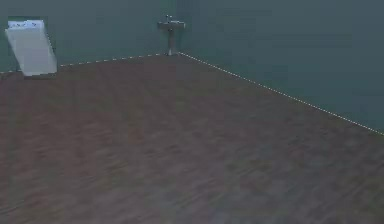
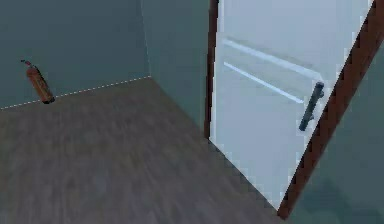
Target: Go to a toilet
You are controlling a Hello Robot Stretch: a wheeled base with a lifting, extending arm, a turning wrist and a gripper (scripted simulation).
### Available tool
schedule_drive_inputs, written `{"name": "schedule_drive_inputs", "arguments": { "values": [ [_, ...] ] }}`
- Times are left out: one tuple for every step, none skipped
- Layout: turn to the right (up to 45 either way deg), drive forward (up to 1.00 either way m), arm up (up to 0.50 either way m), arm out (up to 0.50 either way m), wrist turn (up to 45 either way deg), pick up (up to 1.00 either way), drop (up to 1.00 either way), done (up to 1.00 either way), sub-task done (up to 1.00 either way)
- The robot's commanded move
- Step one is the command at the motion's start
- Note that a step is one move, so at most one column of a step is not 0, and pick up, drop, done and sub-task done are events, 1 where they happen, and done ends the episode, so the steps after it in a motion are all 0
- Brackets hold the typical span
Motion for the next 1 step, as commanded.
{"name": "schedule_drive_inputs", "arguments": {
  "values": [
    [-45.0, 0.00, 0.00, 0.00, 0.0, 0.00, 0.00, 0.00, 0.00]
  ]
}}
